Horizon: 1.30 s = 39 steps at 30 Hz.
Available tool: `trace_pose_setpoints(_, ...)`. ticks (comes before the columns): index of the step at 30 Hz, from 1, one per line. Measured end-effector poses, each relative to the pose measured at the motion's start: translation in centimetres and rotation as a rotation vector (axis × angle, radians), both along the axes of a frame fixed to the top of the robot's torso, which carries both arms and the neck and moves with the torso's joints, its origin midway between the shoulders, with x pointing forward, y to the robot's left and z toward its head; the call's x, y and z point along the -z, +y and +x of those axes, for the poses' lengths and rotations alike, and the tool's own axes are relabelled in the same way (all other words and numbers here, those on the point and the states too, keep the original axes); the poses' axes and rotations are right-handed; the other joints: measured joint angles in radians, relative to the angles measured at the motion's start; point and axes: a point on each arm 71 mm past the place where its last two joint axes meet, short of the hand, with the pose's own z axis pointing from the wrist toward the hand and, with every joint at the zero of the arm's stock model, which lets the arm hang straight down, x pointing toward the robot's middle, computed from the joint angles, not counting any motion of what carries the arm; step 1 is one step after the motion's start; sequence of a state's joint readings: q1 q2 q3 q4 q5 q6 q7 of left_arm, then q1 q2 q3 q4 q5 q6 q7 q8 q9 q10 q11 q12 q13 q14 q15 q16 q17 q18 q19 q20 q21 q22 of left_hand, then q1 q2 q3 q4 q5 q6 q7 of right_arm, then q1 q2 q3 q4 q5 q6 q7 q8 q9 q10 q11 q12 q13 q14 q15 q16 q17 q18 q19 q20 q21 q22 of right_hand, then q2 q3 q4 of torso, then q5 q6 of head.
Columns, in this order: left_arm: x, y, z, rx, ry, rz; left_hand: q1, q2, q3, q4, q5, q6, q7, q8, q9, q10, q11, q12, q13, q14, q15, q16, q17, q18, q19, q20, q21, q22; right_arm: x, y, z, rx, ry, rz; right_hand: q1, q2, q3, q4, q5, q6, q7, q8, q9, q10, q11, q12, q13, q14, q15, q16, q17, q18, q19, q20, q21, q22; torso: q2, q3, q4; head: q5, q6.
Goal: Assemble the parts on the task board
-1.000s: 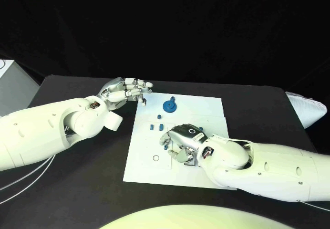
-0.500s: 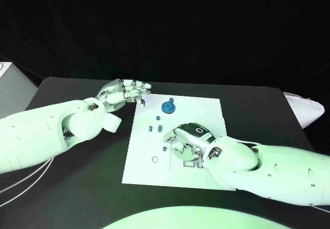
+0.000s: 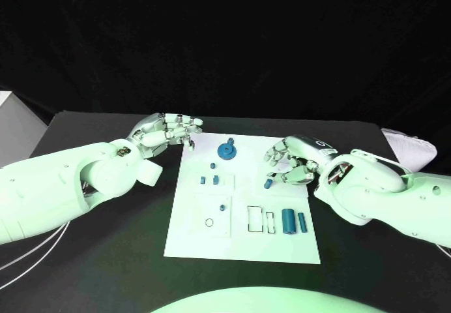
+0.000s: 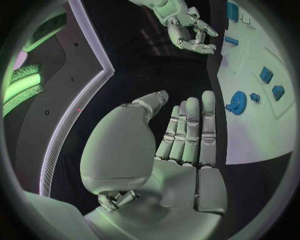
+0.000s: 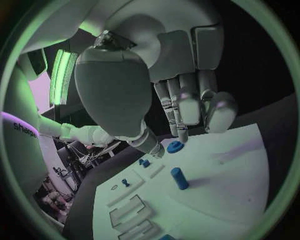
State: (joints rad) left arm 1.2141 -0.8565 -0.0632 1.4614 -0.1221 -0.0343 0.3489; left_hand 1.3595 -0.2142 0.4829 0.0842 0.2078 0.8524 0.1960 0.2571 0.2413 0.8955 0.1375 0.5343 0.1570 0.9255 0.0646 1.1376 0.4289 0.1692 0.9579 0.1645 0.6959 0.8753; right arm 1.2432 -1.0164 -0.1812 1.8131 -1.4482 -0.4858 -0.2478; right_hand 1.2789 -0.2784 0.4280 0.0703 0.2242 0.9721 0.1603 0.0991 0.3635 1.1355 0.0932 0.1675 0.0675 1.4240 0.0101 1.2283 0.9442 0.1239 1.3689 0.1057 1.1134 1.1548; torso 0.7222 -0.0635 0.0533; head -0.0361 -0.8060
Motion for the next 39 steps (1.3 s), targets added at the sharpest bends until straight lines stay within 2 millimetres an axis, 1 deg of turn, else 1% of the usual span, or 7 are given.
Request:
trace_pose_setpoints(4, 0.0, -0.1, 0.0, 0.001, 0.000, -0.001, 0.000, 0.000, 0.000, 0.000, 0.000, 0.000, 0.000, 0.000, 0.000, 0.000, 0.000, 0.000, 0.000, 0.000, 0.000, 0.000, 0.000, 0.000, 0.000, 0.000, 0.000, 0.000, -0.3, -1.2, 0.7, -0.002, 0.023, -0.023, 0.042, 0.012, -0.083, 0.016, 0.000, -0.004, -0.004, -0.010, -0.004, -0.022, -0.007, -0.006, 0.000, 0.003, -0.003, 0.017, 0.013, -0.011, 0.007, 0.000, 0.007, 0.015, 0.001, 0.0012, -0.0001, -0.004, 0.004)
trace_pose_setpoints(9, 0.0, -0.1, 0.0, 0.003, 0.001, -0.002, 0.000, 0.000, 0.000, 0.000, 0.000, 0.000, 0.000, 0.000, 0.000, 0.000, 0.000, 0.000, 0.000, 0.000, 0.000, 0.000, 0.000, 0.000, 0.000, 0.000, 0.000, 0.000, 0.0, -1.0, 1.0, -0.035, 0.046, -0.055, 0.133, 0.058, -0.268, 0.079, -0.025, -0.008, -0.007, -0.018, -0.013, -0.047, -0.006, -0.006, 0.002, 0.003, -0.003, 0.033, 0.014, -0.010, 0.023, -0.002, 0.019, 0.033, 0.003, 0.0022, -0.0013, -0.003, 0.002)
trace_pose_setpoints(15, 0.0, -0.2, 0.0, 0.004, 0.001, -0.002, 0.000, 0.000, 0.000, 0.000, 0.000, 0.000, 0.000, 0.000, 0.000, 0.000, 0.000, 0.000, 0.000, 0.000, 0.000, 0.000, 0.000, 0.000, 0.000, 0.000, 0.000, 0.000, 0.9, -0.3, 1.0, -0.072, 0.065, -0.099, 0.181, 0.077, -0.335, 0.125, -0.024, -0.008, -0.007, -0.018, -0.015, -0.052, -0.004, 0.002, 0.003, 0.014, -0.007, 0.046, 0.025, -0.010, 0.034, -0.002, 0.031, 0.049, 0.003, 0.0024, -0.0010, -0.004, -0.002)
trace_pose_setpoints(18, 0.0, -0.1, 0.0, 0.004, 0.001, -0.002, 0.003, 0.003, 0.000, 0.000, 0.000, 0.000, 0.000, 0.003, 0.000, 0.000, 0.000, 0.000, 0.000, 0.000, 0.000, 0.000, 0.000, 0.000, 0.002, -0.002, 0.000, 0.000, 1.6, 0.1, 0.7, -0.090, 0.078, -0.121, 0.196, 0.087, -0.338, 0.135, -0.017, -0.002, -0.012, -0.018, -0.015, -0.040, -0.008, 0.010, 0.005, 0.018, -0.010, 0.054, 0.038, -0.024, 0.037, -0.005, 0.047, 0.063, 0.003, 0.0018, -0.0007, -0.006, -0.005)
trace_pose_setpoints(26, 0.0, 0.0, 0.0, 0.001, 0.002, -0.002, 0.004, 0.004, 0.000, 0.000, 0.000, 0.000, 0.000, 0.004, 0.000, 0.000, 0.000, 0.000, 0.000, 0.000, 0.000, 0.000, 0.000, 0.000, 0.004, -0.004, 0.000, -0.001, 2.5, 0.9, 0.2, -0.117, 0.101, -0.168, 0.224, 0.091, -0.313, 0.173, 0.004, 0.036, -0.014, -0.011, -0.015, -0.008, -0.012, 0.015, 0.006, 0.029, -0.014, 0.072, 0.064, -0.024, 0.055, -0.009, 0.076, 0.091, 0.002, 0.0013, -0.0001, -0.008, -0.008)
trace_pose_setpoints(31, 0.0, 0.0, 0.0, 0.002, 0.002, -0.002, 0.004, 0.004, 0.000, 0.000, 0.000, 0.000, 0.000, 0.004, 0.000, 0.000, 0.000, 0.000, 0.000, 0.000, 0.000, 0.000, 0.000, 0.000, 0.004, -0.004, 0.000, -0.001, 2.7, 1.0, 0.1, -0.108, 0.100, -0.184, 0.253, 0.095, -0.243, 0.216, -0.007, 0.071, -0.011, -0.003, -0.020, 0.021, -0.011, 0.005, 0.002, 0.035, -0.014, 0.077, 0.068, -0.024, 0.070, -0.012, 0.107, 0.119, 0.002, 0.0012, -0.0007, -0.010, -0.008)
trace_pose_setpoints(39, 0.0, 0.0, 0.0, 0.001, 0.002, -0.001, 0.004, 0.004, 0.000, 0.000, 0.000, 0.000, 0.000, 0.004, 0.000, 0.000, 0.000, 0.004, -0.001, 0.000, 0.000, 0.000, 0.000, 0.000, 0.004, -0.004, 0.000, -0.001, 2.8, 1.3, 0.0, -0.096, 0.098, -0.190, 0.257, 0.098, -0.124, 0.219, -0.064, 0.102, -0.015, 0.001, -0.024, 0.056, -0.015, -0.021, 0.002, 0.036, -0.014, 0.103, 0.107, -0.040, 0.086, -0.014, 0.144, 0.152, 0.002, 0.0018, -0.0011, -0.011, -0.006)
